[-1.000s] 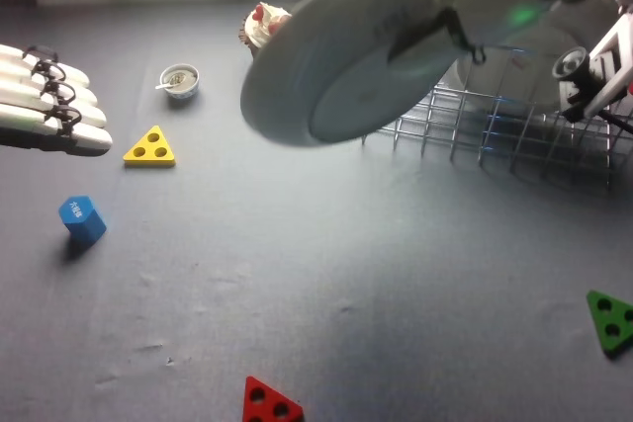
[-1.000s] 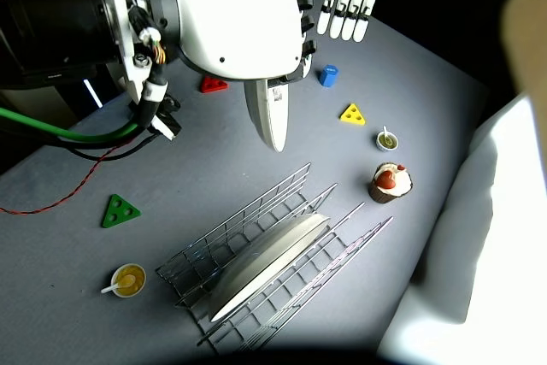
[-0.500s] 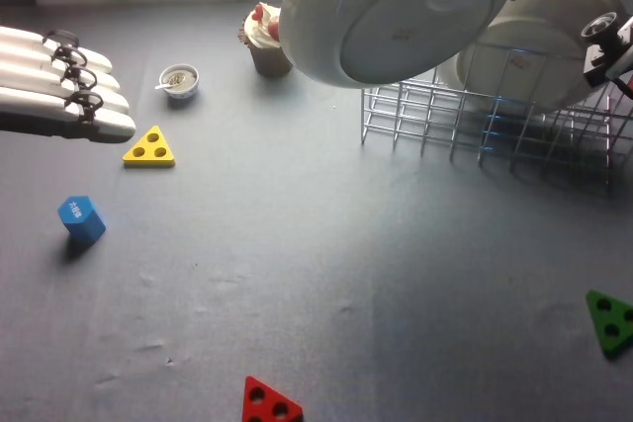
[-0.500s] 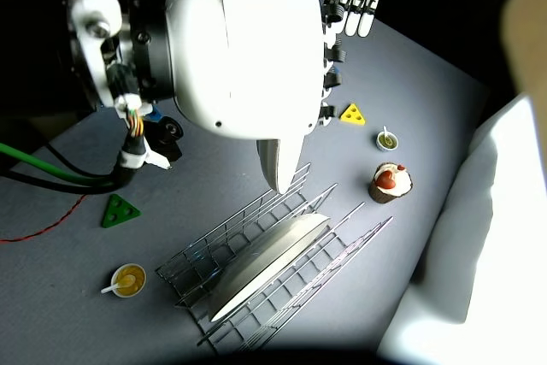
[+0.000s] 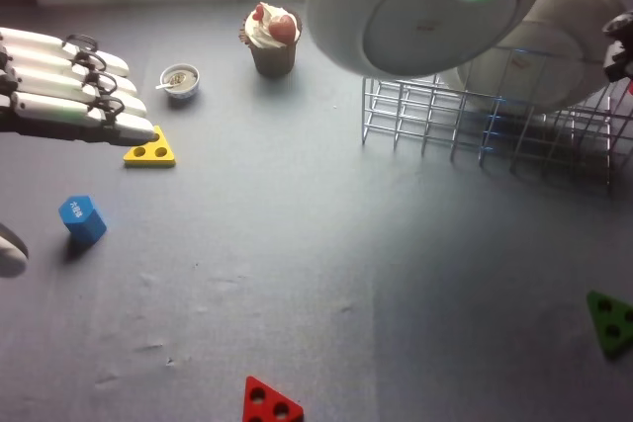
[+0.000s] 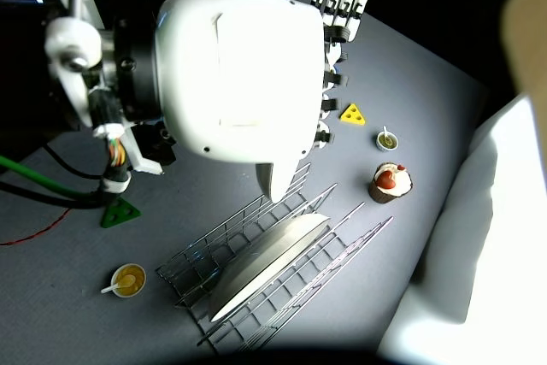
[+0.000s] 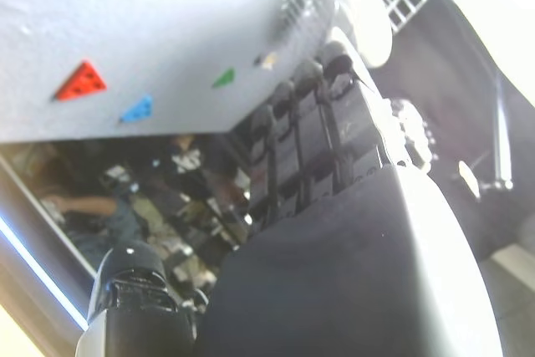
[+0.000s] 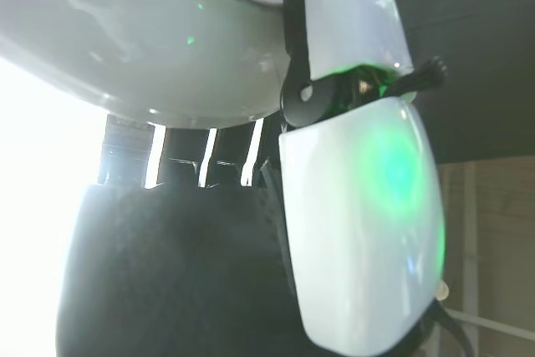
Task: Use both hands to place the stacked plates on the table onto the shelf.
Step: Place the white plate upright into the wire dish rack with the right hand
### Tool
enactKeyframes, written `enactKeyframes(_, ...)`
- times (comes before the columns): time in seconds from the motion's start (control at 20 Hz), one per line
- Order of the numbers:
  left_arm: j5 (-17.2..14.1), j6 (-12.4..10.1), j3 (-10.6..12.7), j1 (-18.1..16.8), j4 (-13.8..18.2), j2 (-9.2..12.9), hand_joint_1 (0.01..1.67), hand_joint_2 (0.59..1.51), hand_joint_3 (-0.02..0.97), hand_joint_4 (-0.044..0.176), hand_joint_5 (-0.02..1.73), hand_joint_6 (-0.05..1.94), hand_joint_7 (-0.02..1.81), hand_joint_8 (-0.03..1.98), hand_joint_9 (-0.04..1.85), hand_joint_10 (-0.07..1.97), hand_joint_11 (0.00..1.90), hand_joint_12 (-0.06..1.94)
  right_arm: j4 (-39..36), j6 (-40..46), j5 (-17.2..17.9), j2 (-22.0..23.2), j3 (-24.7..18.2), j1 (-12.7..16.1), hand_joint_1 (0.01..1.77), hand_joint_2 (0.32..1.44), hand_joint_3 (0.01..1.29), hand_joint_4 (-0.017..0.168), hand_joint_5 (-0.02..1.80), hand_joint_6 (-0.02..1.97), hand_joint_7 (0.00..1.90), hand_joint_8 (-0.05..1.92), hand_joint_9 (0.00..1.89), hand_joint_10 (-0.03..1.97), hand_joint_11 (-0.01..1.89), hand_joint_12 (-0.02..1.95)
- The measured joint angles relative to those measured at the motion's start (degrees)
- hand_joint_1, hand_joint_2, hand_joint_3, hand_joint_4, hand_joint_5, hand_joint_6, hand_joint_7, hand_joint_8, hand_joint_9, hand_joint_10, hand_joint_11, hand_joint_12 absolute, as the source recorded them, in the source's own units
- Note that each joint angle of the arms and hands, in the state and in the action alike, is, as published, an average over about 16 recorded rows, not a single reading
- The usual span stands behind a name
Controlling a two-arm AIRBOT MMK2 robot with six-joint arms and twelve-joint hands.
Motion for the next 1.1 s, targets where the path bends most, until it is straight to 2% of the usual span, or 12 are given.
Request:
enactKeyframes(0.35,1.1,1.79,-1.64,0.0,0.01,-0.05,0.03,1.022,0.003,-0.001,0.23,0.0,0.27,0.01,0.24,0.01,0.19,0.01,2.35,0.02,-0.33,0.25,2.1,-1.78,1.47,0.92,0.01,-0.008,0.96,0.85,1.21,0.31,1.24,0.46,1.04,1.2)
enactKeyframes(0.6,1.72,2.83,-3.4,0.0,-0.02,-0.09,0.03,1.018,0.003,-0.001,0.22,0.0,0.26,0.01,0.24,0.01,0.18,0.01,3.68,0.18,-0.69,0.3,3.12,-2.84,1.47,0.92,0.01,-0.008,0.95,0.85,1.22,0.3,1.25,0.43,1.03,1.27)
enactKeyframes(0.75,2.2,3.33,-4.42,0.0,0.0,-0.11,0.03,1.019,0.003,-0.001,0.22,0.0,0.26,0.01,0.24,0.01,0.19,0.01,4.16,0.26,-1.5,0.32,3.41,-3.29,1.47,0.92,0.01,-0.008,0.95,0.86,1.2,0.37,1.24,0.47,1.07,1.11)
enactKeyframes(1.1,3.32,3.88,-6.32,0.0,-0.01,-0.16,0.03,1.019,0.003,-0.001,0.23,0.0,0.27,0.01,0.25,0.01,0.19,0.01,4.81,0.31,-4.8,0.58,3.68,-3.87,1.45,0.92,0.01,-0.008,0.93,0.91,1.14,0.51,1.21,0.63,1.22,0.6)
